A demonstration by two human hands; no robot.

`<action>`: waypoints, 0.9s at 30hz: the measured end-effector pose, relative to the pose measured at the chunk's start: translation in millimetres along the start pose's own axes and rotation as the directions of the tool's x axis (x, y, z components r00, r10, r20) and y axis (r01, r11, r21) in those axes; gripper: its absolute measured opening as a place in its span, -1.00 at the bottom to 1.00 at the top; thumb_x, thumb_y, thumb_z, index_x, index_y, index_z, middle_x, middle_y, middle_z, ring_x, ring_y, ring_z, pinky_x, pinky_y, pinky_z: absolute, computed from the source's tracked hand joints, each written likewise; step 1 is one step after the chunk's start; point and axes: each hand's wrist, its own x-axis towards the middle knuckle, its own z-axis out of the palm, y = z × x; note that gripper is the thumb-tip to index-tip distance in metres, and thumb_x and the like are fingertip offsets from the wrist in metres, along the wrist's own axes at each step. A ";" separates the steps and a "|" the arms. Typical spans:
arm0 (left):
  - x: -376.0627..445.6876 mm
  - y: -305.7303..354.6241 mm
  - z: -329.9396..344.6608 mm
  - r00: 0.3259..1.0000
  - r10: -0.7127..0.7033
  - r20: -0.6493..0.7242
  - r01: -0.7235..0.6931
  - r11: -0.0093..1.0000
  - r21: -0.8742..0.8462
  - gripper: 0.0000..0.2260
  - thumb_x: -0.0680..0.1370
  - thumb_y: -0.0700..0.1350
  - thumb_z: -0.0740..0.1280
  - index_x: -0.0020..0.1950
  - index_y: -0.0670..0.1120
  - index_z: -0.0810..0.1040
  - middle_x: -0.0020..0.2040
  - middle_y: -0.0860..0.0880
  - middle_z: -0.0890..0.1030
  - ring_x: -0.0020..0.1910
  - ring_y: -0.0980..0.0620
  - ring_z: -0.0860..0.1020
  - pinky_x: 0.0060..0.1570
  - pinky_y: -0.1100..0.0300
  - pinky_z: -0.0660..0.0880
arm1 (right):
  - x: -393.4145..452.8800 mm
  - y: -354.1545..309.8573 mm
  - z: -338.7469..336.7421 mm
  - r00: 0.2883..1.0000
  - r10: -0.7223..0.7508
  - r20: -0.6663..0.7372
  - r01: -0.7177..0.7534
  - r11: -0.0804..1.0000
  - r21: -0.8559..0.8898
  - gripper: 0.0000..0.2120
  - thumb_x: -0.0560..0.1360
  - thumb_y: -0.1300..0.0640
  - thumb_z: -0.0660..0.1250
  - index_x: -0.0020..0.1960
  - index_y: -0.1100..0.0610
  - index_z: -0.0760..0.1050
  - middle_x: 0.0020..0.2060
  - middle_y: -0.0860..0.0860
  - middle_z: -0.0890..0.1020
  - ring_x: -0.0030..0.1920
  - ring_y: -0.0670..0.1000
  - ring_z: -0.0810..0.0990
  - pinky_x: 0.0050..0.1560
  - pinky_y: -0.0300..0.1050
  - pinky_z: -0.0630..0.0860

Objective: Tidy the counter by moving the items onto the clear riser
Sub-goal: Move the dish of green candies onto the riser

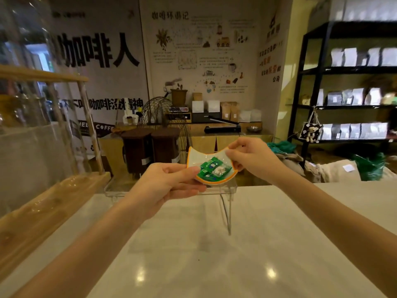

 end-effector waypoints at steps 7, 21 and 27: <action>70.3 -8.2 -1.0 0.996 -0.083 -0.035 0.081 0.996 -0.043 -0.84 0.44 -0.15 0.35 -0.08 -0.23 0.61 -0.18 -0.18 0.71 -0.25 0.00 0.69 -0.23 0.25 0.61 | 56.7 20.8 9.0 0.995 0.002 -0.099 -0.015 0.991 -0.133 -0.79 0.53 0.17 0.24 0.13 0.20 0.51 -0.09 0.05 0.59 -0.22 -0.07 0.56 -0.33 -0.32 0.47; 147.8 -35.1 -5.6 0.970 -0.221 -0.097 0.215 0.974 -0.070 -0.73 0.43 -0.21 0.36 0.06 -0.35 0.54 -0.02 -0.29 0.65 -0.11 -0.06 0.66 -0.21 0.23 0.62 | 104.1 64.3 37.6 0.992 0.120 -0.024 -0.123 0.982 -0.145 -0.65 0.58 0.11 0.09 0.26 0.26 0.45 0.18 0.19 0.58 0.18 0.13 0.51 0.19 0.02 0.43; 156.9 -31.8 -2.6 0.966 -0.228 -0.119 0.215 0.970 -0.111 -0.78 0.45 -0.23 0.34 0.01 -0.37 0.53 -0.11 -0.27 0.65 -0.27 -0.03 0.66 -0.40 0.29 0.61 | 103.1 65.7 42.9 0.990 0.140 -0.015 -0.140 0.988 -0.069 -0.62 0.60 0.10 0.07 0.33 0.24 0.36 0.21 0.16 0.55 0.00 -0.08 0.44 -0.16 -0.26 0.40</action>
